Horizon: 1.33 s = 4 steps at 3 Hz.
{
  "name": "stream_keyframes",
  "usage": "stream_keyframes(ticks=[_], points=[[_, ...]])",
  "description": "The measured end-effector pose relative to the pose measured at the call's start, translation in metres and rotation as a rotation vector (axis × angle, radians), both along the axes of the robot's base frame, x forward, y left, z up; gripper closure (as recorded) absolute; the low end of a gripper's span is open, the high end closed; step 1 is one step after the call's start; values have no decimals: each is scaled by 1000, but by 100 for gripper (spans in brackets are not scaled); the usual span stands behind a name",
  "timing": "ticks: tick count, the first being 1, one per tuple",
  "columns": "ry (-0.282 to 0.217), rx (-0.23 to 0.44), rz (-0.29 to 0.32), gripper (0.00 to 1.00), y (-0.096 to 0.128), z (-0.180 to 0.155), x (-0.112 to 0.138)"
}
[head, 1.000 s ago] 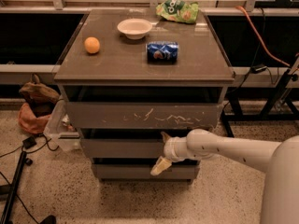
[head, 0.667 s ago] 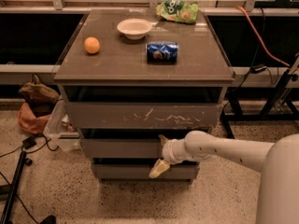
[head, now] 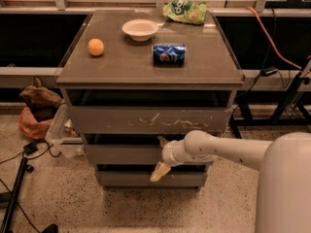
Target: Open middle drawer
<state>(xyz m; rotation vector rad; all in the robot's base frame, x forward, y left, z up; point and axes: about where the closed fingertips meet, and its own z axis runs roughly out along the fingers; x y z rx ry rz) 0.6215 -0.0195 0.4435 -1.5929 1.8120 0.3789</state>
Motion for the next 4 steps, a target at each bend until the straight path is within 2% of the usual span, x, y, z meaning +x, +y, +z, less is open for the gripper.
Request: stream_keyframes(ticks=[1,2,4], points=[[-35,-15,33,0,14,12,8],[-40,-38,56,0,23,14,13],[23,-60,50,0,17,-7,15]])
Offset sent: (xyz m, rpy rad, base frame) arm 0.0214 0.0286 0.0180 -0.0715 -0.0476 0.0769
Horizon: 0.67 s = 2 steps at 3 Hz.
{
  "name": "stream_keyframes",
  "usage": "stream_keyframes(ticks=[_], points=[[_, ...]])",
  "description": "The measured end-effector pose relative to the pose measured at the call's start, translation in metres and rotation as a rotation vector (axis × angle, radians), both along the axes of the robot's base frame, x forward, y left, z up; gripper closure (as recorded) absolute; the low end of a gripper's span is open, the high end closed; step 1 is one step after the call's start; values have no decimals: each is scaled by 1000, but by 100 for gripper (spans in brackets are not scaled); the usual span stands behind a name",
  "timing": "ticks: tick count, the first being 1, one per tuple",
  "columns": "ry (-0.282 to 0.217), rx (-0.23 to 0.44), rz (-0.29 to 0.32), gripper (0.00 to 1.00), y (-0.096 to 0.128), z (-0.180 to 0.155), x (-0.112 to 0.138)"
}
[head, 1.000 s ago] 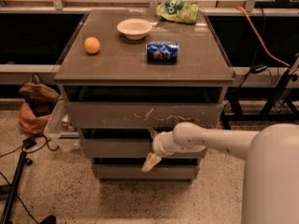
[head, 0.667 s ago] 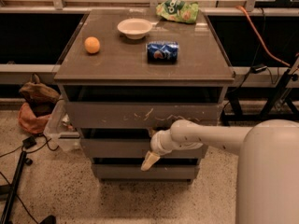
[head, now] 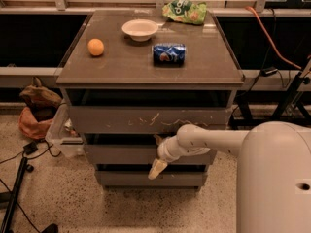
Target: Open middle drawer
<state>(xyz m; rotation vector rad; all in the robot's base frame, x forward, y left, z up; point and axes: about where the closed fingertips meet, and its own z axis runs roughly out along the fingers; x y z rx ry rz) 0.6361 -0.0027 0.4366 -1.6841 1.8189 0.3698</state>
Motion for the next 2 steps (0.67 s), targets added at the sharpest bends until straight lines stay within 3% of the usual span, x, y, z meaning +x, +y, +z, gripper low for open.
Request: stream_keyframes(ticks=[2], points=[[87,16,22,0,0,-18,-9]])
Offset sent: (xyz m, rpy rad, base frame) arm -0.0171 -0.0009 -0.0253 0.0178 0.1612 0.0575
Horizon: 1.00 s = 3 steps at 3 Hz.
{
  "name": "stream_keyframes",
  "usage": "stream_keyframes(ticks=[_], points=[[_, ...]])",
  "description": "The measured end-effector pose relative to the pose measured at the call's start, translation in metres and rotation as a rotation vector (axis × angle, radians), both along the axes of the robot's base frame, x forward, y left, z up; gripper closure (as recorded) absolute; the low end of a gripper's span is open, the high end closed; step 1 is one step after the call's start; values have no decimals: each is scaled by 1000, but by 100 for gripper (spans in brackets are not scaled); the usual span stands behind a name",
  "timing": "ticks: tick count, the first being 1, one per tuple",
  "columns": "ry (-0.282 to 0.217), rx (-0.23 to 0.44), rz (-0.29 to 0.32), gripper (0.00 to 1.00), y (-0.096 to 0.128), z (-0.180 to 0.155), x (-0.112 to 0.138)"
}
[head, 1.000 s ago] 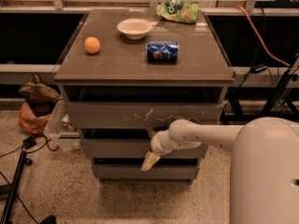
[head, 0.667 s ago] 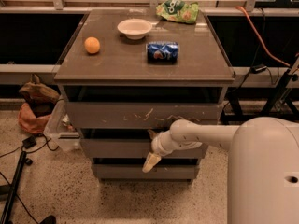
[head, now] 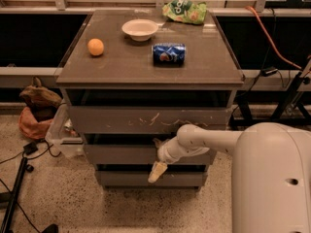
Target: Open middle drawer
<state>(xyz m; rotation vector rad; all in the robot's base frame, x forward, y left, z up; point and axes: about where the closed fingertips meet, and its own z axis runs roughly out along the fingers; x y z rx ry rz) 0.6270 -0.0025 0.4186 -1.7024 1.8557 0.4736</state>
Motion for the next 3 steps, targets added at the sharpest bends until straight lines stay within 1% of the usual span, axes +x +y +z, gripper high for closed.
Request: stream_keyframes(ticks=[1,2,3], points=[[7,1,6,0,1,0,-2],[31,4,31,0,10,-5,-10],[64,-14,5,0,8,-3,-33]])
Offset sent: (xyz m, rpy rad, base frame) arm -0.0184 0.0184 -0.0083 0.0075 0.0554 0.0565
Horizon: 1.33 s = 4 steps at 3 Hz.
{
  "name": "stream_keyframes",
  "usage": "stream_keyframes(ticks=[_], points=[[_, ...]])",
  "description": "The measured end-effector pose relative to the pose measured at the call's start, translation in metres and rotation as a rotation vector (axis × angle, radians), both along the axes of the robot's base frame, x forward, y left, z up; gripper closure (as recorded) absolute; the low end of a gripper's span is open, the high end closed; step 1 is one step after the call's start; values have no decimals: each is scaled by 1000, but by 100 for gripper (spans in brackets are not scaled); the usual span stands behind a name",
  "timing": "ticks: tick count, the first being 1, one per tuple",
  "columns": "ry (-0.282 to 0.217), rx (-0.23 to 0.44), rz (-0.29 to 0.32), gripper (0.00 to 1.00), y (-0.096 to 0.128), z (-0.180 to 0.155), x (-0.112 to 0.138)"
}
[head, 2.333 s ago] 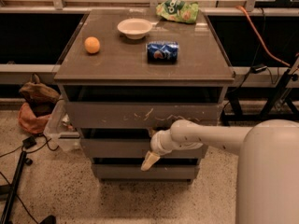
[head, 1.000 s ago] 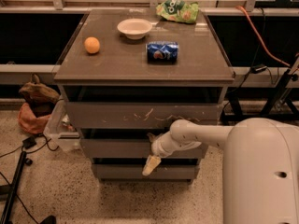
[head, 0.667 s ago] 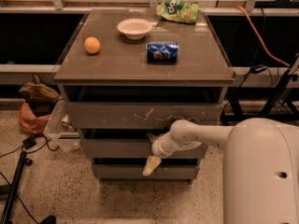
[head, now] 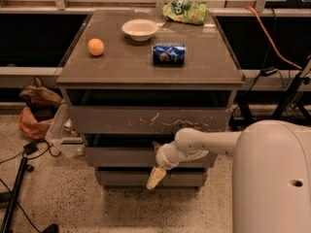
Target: Open middle drawer
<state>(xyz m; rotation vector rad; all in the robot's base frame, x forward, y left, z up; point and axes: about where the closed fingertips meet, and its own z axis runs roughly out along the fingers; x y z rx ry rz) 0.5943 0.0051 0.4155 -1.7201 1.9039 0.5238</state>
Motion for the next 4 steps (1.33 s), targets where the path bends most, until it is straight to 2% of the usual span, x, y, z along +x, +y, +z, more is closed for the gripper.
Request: stream_keyframes(ticks=[1,2,4], points=[[13,10,-16,0,-1,1,-15],[13,10,-16,0,-1,1,-15],[50,36,-4,0,3,8,-34]])
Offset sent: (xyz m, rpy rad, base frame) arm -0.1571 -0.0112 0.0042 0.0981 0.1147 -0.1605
